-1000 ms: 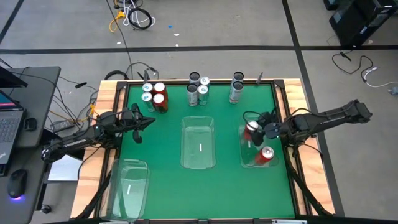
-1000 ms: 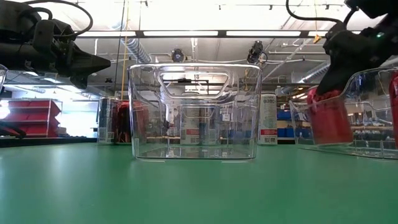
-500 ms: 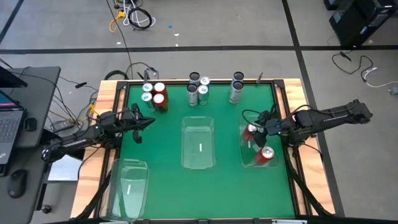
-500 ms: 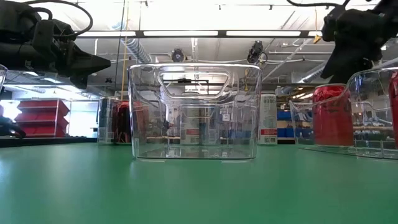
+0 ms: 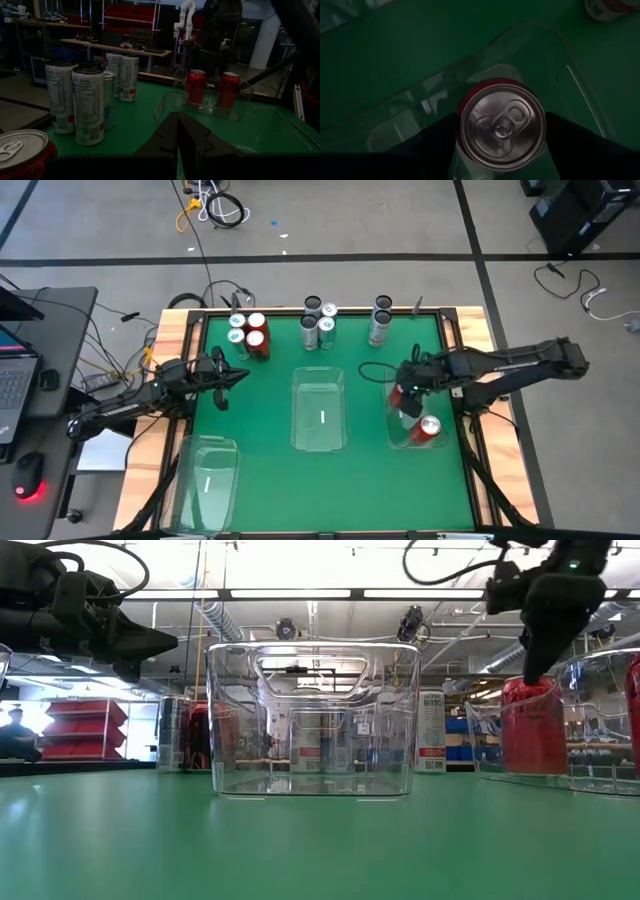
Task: Sort soda cans
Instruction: Put the top right red-black soda can into the top right transparent bin
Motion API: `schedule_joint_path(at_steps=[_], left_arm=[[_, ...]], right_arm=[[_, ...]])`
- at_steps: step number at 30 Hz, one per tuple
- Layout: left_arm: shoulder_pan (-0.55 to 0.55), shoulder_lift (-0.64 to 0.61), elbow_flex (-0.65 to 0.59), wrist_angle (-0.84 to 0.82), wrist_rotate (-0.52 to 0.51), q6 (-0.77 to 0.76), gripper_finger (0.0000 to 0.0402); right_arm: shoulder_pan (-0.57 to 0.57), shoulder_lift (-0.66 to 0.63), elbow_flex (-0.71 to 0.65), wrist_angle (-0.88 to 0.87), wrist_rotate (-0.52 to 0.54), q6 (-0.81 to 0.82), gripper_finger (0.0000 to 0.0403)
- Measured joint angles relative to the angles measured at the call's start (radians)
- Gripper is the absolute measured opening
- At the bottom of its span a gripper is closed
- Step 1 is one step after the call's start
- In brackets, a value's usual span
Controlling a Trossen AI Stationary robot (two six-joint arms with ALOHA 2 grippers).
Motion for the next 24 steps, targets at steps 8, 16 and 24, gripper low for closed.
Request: schedule_joint_path(at_steps=[8,16,24], left_arm=[[0.0,0.0,0.0,0.0,0.0,0.0,0.0012],[0.0,0.0,0.0,0.0,0.0,0.0,0.0012],[0.0,0.0,0.0,0.0,0.0,0.0,0.0012]], right_arm=[[-0.063,0.091,0.107,-0.106,-0.101,-0.052,0.0227],[-0.098,0.09,0.157,-0.144,-0.119,-0.042,0.0329],[-0.112,0.11,0.165,-0.167,-0.129,-0.068,0.0384]])
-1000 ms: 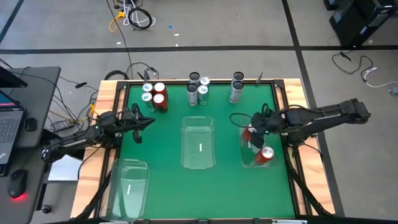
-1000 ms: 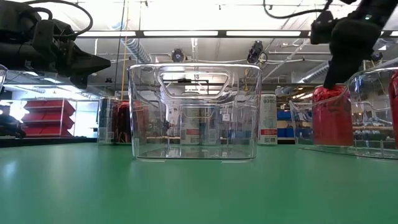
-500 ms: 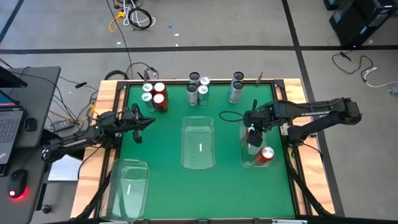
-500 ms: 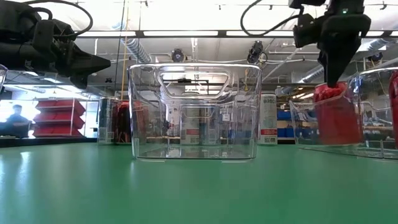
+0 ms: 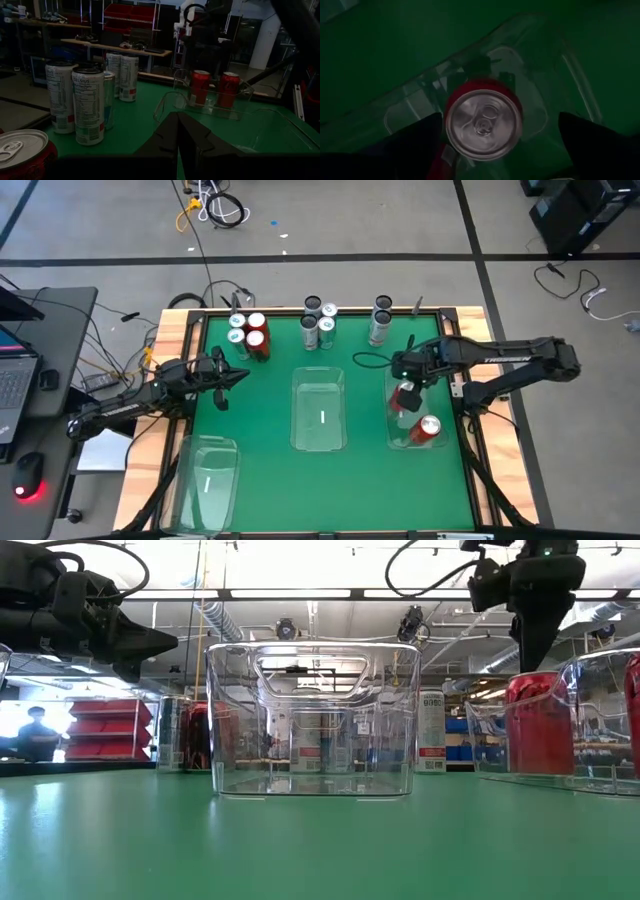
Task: Sort soda cans
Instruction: Put the top right red-black soda can into the top right transparent bin
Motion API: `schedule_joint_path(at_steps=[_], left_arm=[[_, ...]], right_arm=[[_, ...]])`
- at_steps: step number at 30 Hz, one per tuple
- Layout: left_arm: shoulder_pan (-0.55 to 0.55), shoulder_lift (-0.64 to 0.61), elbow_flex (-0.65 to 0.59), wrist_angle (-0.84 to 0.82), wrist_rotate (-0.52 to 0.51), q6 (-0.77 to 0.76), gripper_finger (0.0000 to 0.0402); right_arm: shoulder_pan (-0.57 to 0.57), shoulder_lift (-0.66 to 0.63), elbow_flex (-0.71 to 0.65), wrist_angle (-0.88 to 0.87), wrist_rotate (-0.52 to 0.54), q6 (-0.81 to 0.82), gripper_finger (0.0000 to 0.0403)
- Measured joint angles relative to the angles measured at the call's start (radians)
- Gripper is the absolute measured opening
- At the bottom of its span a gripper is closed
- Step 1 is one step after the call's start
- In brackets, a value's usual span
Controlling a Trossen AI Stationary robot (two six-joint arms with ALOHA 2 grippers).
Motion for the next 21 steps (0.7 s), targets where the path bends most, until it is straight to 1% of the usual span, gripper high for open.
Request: schedule_joint_path(at_steps=[5,10,12,16,21], left_arm=[[0.0,0.0,0.0,0.0,0.0,0.0,0.0012],[0.0,0.0,0.0,0.0,0.0,0.0,0.0012],[0.0,0.0,0.0,0.0,0.0,0.0,0.0012],[0.0,0.0,0.0,0.0,0.0,0.0,0.0012],[0.0,0.0,0.0,0.0,0.0,0.0,0.0012]], right_arm=[[0.0,0.061,0.0,0.011,-0.047,-0.04,0.0375],[-0.001,0.134,0.0,0.005,-0.044,-0.06,0.0361],[-0.001,0.153,0.0,-0.007,-0.039,-0.067,0.0342],[-0.001,0.16,0.002,-0.06,-0.037,-0.073,0.0281],[-0.001,0.117,-0.001,-0.148,-0.052,-0.031,0.0277]])
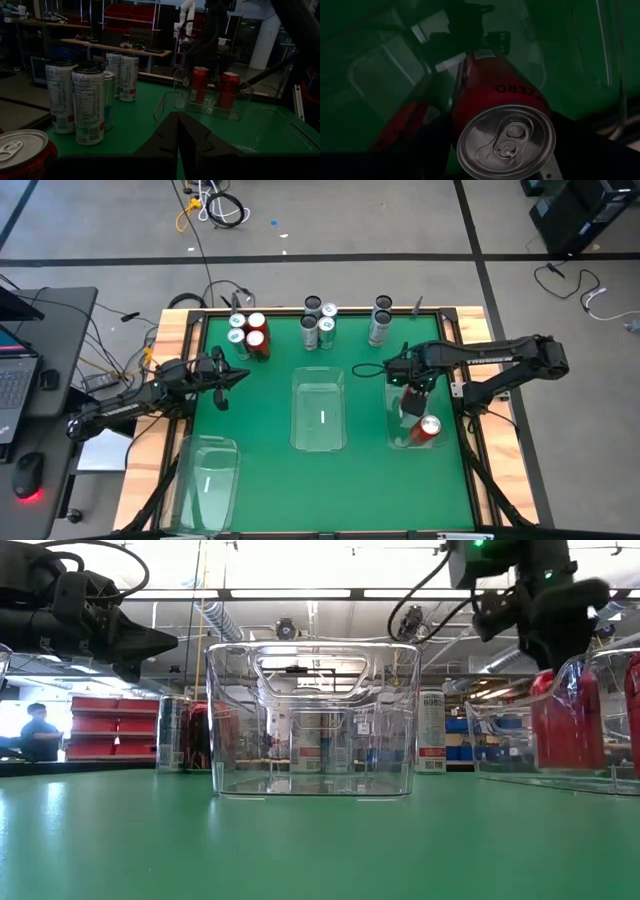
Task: Sort soda cans
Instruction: Put the top right red-black soda can into the top right transparent bin
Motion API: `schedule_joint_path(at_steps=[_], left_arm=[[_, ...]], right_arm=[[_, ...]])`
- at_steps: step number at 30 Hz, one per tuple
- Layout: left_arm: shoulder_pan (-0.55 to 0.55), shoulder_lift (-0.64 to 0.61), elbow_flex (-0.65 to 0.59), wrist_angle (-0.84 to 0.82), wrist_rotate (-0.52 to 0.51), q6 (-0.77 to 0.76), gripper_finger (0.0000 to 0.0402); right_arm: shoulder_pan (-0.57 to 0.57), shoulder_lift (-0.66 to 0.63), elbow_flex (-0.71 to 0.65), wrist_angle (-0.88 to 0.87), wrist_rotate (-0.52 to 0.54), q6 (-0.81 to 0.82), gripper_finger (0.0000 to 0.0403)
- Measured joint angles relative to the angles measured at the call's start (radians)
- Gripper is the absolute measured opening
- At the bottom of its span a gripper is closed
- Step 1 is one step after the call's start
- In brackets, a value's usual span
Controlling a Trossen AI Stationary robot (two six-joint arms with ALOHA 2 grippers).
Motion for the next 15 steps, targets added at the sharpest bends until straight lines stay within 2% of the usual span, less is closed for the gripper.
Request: schedule_joint_path(at_steps=[6,15], left_arm=[[0.0,0.0,0.0,0.0,0.0,0.0,0.0012],[0.0,0.0,0.0,0.0,0.0,0.0,0.0012]], right_arm=[[0.0,-0.048,0.0,-0.039,-0.027,0.021,0.0277],[0.009,-0.038,0.0,-0.049,-0.028,0.029,0.0277]])
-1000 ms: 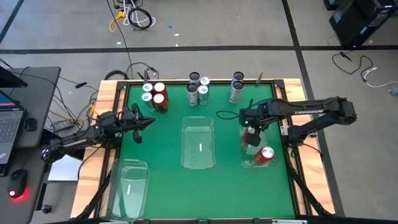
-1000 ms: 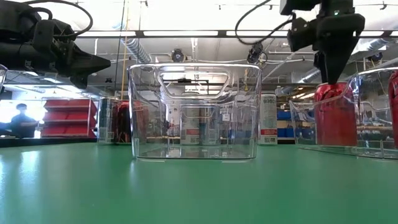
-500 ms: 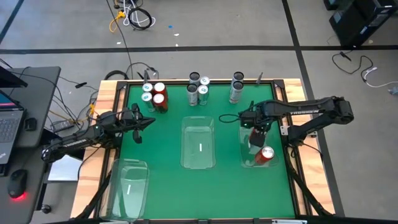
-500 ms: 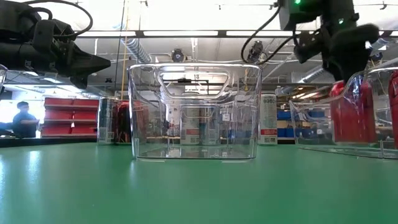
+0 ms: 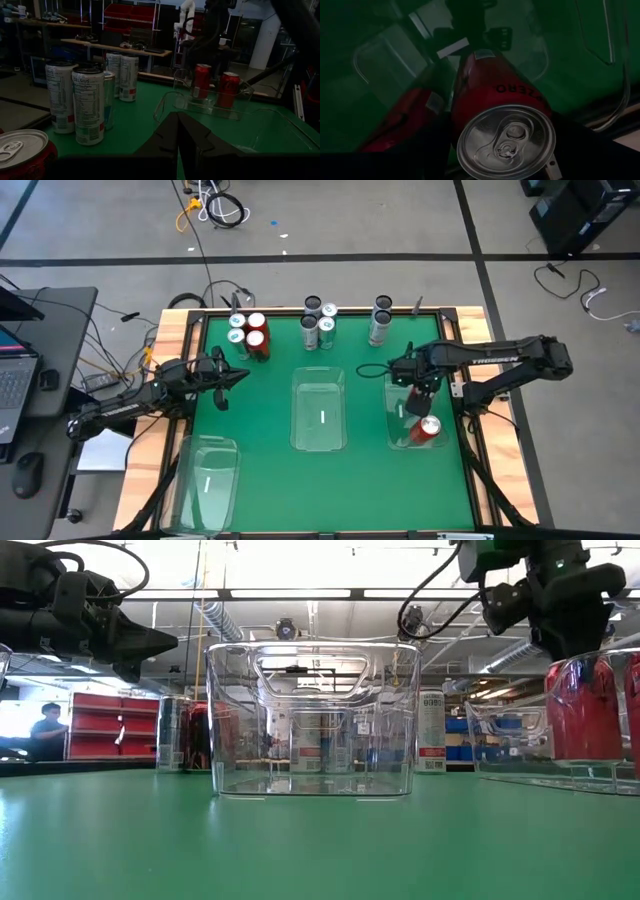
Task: Sort soda cans
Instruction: Put the top right red-black soda can into the top right transparent bin, then put the bottom red-black soda can into the top right transparent bin
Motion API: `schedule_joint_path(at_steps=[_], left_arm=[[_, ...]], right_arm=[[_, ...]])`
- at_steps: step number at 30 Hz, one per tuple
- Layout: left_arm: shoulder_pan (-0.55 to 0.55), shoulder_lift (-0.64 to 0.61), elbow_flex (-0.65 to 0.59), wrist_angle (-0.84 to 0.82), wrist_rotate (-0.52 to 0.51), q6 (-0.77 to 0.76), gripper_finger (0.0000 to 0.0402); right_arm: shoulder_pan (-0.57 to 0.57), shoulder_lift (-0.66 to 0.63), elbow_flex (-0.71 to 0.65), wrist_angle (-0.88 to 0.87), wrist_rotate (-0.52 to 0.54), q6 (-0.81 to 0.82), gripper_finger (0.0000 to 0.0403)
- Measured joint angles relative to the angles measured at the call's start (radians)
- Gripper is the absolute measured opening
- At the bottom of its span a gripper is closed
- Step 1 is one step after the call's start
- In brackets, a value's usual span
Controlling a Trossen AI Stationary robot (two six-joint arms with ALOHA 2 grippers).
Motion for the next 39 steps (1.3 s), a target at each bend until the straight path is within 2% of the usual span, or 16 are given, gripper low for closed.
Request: schedule_joint_path(at_steps=[17,25,29,39], left_arm=[[0.0,0.0,0.0,0.0,0.0,0.0,0.0012],[0.0,0.0,0.0,0.0,0.0,0.0,0.0012],[0.0,0.0,0.0,0.0,0.0,0.0,0.0012],[0.0,0.0,0.0,0.0,0.0,0.0,0.0012]], right_arm=[[0.094,-0.005,-0.09,0.015,0.004,0.085,0.0278],[0.108,-0.001,-0.093,0.008,-0.005,0.101,0.0337],[0.108,-0.002,-0.042,-0.054,-0.01,0.112,0.0336],[0.108,-0.012,0.176,-0.063,0.03,0.096,0.03]])
